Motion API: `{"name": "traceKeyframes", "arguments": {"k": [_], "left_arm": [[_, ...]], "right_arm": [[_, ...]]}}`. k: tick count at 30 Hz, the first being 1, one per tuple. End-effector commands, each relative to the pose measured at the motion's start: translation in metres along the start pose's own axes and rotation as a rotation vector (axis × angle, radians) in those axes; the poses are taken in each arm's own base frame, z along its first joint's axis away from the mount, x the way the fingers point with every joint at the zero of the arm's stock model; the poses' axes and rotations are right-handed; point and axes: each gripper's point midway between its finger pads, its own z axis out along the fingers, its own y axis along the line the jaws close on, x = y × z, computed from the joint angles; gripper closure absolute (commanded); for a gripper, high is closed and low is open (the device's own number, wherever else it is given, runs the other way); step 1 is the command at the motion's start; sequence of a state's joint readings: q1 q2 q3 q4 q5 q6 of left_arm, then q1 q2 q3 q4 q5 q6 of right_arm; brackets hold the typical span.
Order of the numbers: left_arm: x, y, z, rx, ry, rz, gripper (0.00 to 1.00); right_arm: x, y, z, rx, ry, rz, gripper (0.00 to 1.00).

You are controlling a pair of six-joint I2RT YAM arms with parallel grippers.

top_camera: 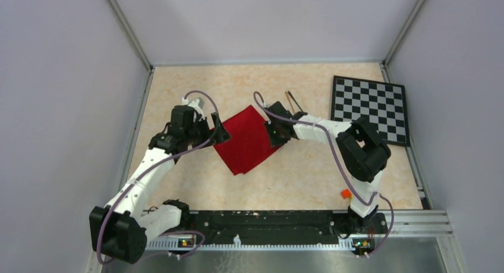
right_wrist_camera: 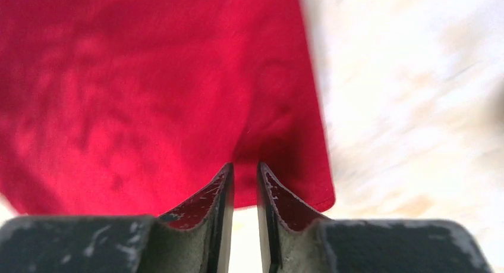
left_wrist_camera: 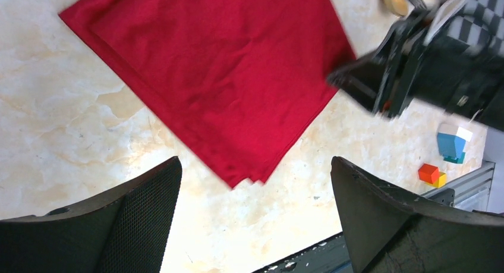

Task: Fold the napkin into a case and place the utensils inside
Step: Fold the rectangle-folded napkin at the center of the board, then rotate the square-folded napkin at the center of the board.

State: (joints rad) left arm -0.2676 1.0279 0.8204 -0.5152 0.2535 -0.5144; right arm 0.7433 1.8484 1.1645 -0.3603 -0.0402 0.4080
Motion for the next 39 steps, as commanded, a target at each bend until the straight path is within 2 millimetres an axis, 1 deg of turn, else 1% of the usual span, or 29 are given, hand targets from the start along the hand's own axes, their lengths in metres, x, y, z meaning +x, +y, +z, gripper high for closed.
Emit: {"name": "traceKeyframes", "arguments": {"k": [1,3,4,5,6,8,10,11,14,16,18,19,20,22,23,24,25,26,30,32,33,34,35,38,39], "left_arm": [[-0.039,-0.002,0.020,0.000,-0.040,-0.003,0.01],[-0.053,0.006,0.035,-0.011,-0.017,-0.033,0.01],[-0.064,0.008,0.042,-0.010,-0.013,-0.041,0.01],[-0.074,0.012,0.050,-0.019,-0.017,-0.040,0.01],[-0.081,0.017,0.061,-0.033,-0.011,-0.034,0.01],[-0.091,0.027,0.087,-0.044,0.032,-0.025,0.01],[-0.088,0.043,0.110,-0.082,0.137,-0.025,0.01],[-0.085,0.050,0.123,-0.093,0.183,-0.030,0.01],[-0.080,0.058,0.150,-0.072,0.243,-0.007,0.01],[-0.081,0.068,0.157,-0.098,0.235,0.016,0.01],[-0.076,0.070,0.161,-0.076,0.245,0.029,0.01],[-0.072,0.070,0.161,-0.071,0.253,0.026,0.01],[-0.062,0.072,0.160,-0.070,0.268,0.010,0.01],[-0.049,0.076,0.154,-0.091,0.284,-0.031,0.01],[-0.038,0.076,0.149,-0.086,0.296,-0.053,0.01],[-0.032,0.073,0.145,-0.066,0.288,-0.073,0.01],[-0.018,0.071,0.139,-0.049,0.304,-0.104,0.01],[-0.007,0.068,0.134,-0.028,0.305,-0.129,0.01],[0.033,0.054,0.105,0.047,0.306,-0.210,0.01],[0.049,0.040,0.085,0.106,0.293,-0.234,0.01],[0.056,0.037,0.077,0.111,0.291,-0.241,0.01],[0.060,0.034,0.068,0.117,0.281,-0.238,0.01],[0.065,0.034,0.061,0.103,0.278,-0.238,0.01],[0.065,0.050,0.038,-0.031,0.234,-0.218,0.01],[0.063,0.052,0.031,-0.057,0.215,-0.211,0.01]], "right_arm": [[-0.081,-0.043,-0.018,0.279,-0.137,-0.196,0.77],[-0.105,-0.015,-0.037,0.164,-0.192,-0.181,0.63],[-0.111,0.002,-0.047,0.084,-0.206,-0.165,0.58],[-0.111,0.020,-0.054,-0.007,-0.198,-0.144,0.55],[-0.107,0.037,-0.057,-0.098,-0.181,-0.120,0.52],[-0.092,0.062,-0.059,-0.252,-0.142,-0.059,0.50],[-0.077,0.081,-0.062,-0.388,-0.126,0.002,0.48],[-0.069,0.083,-0.061,-0.416,-0.122,0.027,0.47],[-0.048,0.079,-0.061,-0.451,-0.103,0.071,0.44],[-0.034,0.075,-0.061,-0.466,-0.084,0.093,0.44],[-0.021,0.068,-0.061,-0.461,-0.074,0.109,0.44],[-0.016,0.065,-0.061,-0.457,-0.073,0.115,0.43],[-0.008,0.061,-0.060,-0.451,-0.064,0.125,0.43],[-0.002,0.057,-0.062,-0.449,-0.061,0.134,0.43],[0.001,0.056,-0.062,-0.448,-0.057,0.134,0.43],[0.004,0.054,-0.062,-0.442,-0.055,0.137,0.43],[0.007,0.051,-0.062,-0.438,-0.055,0.140,0.43],[0.009,0.049,-0.063,-0.435,-0.056,0.144,0.44],[0.018,0.039,-0.065,-0.413,-0.060,0.165,0.44],[0.023,0.034,-0.067,-0.399,-0.058,0.174,0.44],[0.025,0.031,-0.068,-0.393,-0.058,0.178,0.44],[0.029,0.029,-0.069,-0.386,-0.054,0.182,0.43],[0.032,0.027,-0.070,-0.380,-0.052,0.183,0.43],[0.040,0.020,-0.070,-0.361,-0.047,0.197,0.43],[0.043,0.018,-0.070,-0.356,-0.042,0.210,0.43]]}}
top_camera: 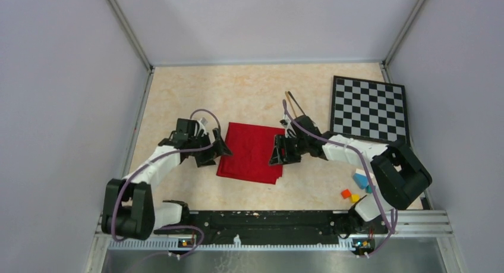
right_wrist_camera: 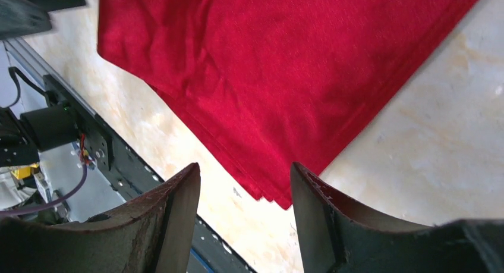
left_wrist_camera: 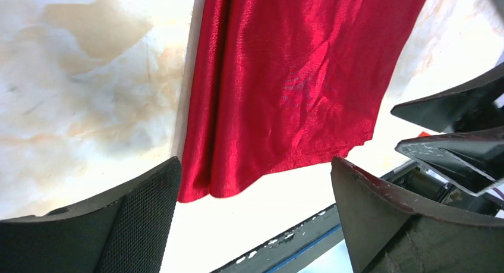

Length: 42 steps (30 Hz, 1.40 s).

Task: Fold the napkin into a case and place the utensils inside
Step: Rotate the square-folded napkin at the center of the board, then pick up the square-folded napkin from the center of the board.

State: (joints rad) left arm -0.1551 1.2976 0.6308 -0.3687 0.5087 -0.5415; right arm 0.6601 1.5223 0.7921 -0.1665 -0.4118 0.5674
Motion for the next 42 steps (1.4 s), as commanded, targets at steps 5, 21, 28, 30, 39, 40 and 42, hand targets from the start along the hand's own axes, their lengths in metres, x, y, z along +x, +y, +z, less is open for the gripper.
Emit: {"name": "traceKeyframes", "arguments": {"k": [5,21,28,30,39,40,42], "left_arm": [[0.002,-0.003,-0.038,-0.060,-0.114,-0.014,0.29],[0.027,0.014,-0.015,-0.123,0.042,-0.054,0.45],[0.036,0.013,-0.006,-0.122,0.089,-0.032,0.51],[0.037,0.014,-0.004,-0.127,0.097,-0.029,0.53],[0.044,0.018,0.002,-0.151,0.124,-0.025,0.59],[0.044,0.019,0.003,-0.159,0.125,-0.026,0.58],[0.044,0.022,0.003,-0.179,0.123,-0.030,0.56]], "right_arm": [[-0.001,-0.010,-0.010,0.009,-0.047,0.093,0.43],[0.020,-0.025,0.001,-0.016,-0.043,0.301,0.51],[0.035,-0.029,0.001,-0.022,-0.022,0.349,0.53],[0.036,-0.028,0.001,-0.034,-0.028,0.360,0.56],[0.040,-0.022,0.003,-0.072,-0.024,0.392,0.62],[0.040,-0.022,0.004,-0.072,-0.023,0.394,0.62],[0.042,-0.021,0.005,-0.074,-0.017,0.396,0.63]]}}
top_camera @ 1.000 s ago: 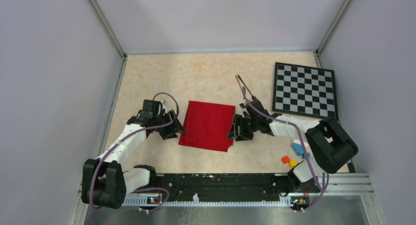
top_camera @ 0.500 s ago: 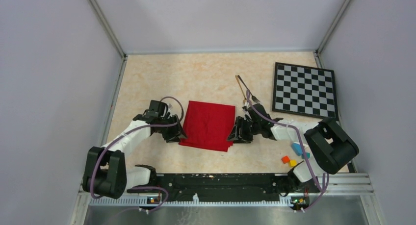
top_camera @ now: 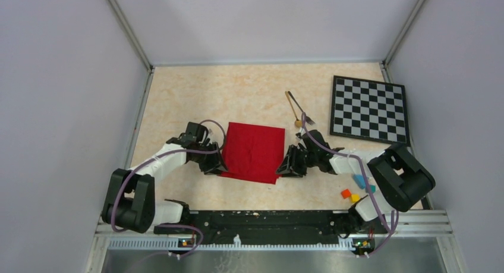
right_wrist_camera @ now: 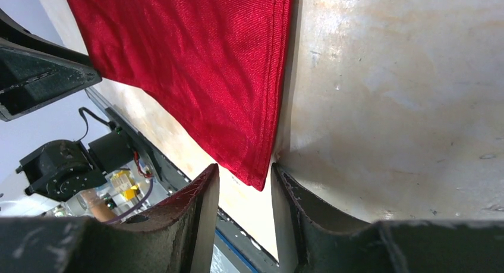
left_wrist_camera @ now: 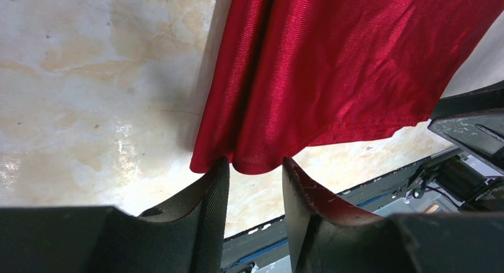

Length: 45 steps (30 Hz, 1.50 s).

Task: Fold the napkin into a case and place the utensils inside
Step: Pick up the square-folded napkin from the center of the board.

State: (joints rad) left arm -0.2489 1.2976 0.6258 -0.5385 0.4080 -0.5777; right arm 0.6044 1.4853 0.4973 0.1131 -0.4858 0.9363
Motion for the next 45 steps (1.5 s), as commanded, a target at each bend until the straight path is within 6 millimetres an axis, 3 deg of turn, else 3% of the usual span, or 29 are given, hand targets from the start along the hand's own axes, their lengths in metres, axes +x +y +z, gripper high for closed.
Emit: {"name": "traceKeyframes", "arguments": {"k": [1,7,13,33,39,43,45], "left_arm": [[-0.003,0.005,0.004,-0.033,-0.015,0.005,0.56],[-0.009,0.008,0.001,-0.057,-0.045,0.006,0.60],[-0.009,0.009,0.003,-0.062,-0.044,0.008,0.76],[-0.012,0.007,-0.001,-0.057,-0.070,0.012,0.86],[-0.013,0.006,-0.003,-0.053,-0.079,0.014,0.91],[-0.015,0.003,-0.007,-0.049,-0.093,0.017,0.96],[-0.016,0.002,-0.011,-0.051,-0.105,0.016,0.97]], "right_arm": [[0.001,0.005,0.001,-0.025,-0.008,-0.003,0.64],[0.003,0.006,0.003,-0.028,-0.009,0.003,0.66],[0.004,0.006,0.002,-0.035,-0.012,0.015,0.70],[0.007,0.016,0.003,-0.077,0.002,0.027,0.79],[0.007,0.020,0.000,-0.086,0.000,0.022,0.87],[0.006,0.025,-0.003,-0.093,-0.003,0.018,1.00],[0.007,0.027,-0.006,-0.094,0.001,0.017,1.00]]}}
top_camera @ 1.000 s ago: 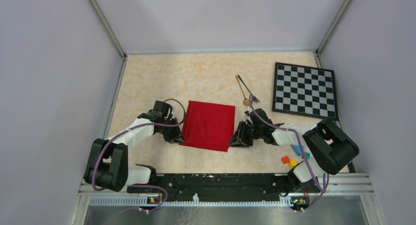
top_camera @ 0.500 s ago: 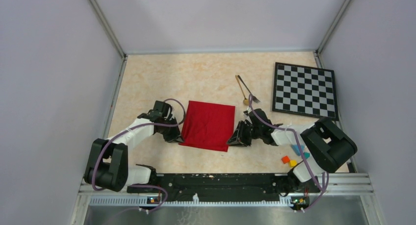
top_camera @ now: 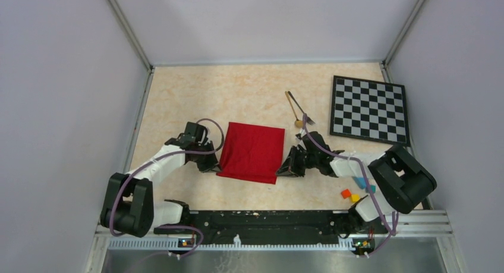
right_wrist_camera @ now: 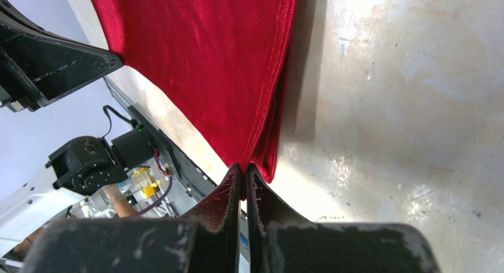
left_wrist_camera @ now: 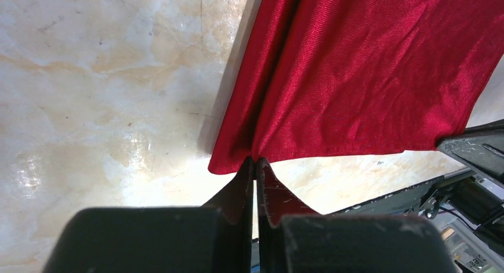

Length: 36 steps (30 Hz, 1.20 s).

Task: Fold the napkin into a case and place the utensils inside
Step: Pick up the square-folded napkin from the center of the board, then fold the square-folded napkin at the center of the board.

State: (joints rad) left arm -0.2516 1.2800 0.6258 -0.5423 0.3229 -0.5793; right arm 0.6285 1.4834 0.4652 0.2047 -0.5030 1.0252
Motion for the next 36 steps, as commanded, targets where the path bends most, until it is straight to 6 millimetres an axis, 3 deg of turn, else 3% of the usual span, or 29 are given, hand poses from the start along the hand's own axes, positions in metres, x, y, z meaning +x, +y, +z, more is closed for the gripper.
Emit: {"name": "traceKeyframes", "arguments": {"k": [1,14,24,36], "left_arm": [[-0.008,-0.007,-0.012,0.009,-0.051,0.003,0.97],[-0.008,-0.008,-0.029,-0.023,-0.076,-0.050,1.00],[-0.012,-0.003,-0.044,-0.071,-0.126,-0.071,1.00],[-0.001,0.020,-0.030,-0.170,-0.083,-0.147,1.00]], "right_arm": [[0.003,0.018,-0.009,-0.040,0.002,-0.028,1.00],[0.021,0.044,-0.005,-0.057,0.050,-0.068,1.00],[0.020,0.058,-0.016,-0.070,0.027,-0.081,1.00],[0.031,0.049,-0.001,-0.055,0.060,-0.080,1.00]]}}
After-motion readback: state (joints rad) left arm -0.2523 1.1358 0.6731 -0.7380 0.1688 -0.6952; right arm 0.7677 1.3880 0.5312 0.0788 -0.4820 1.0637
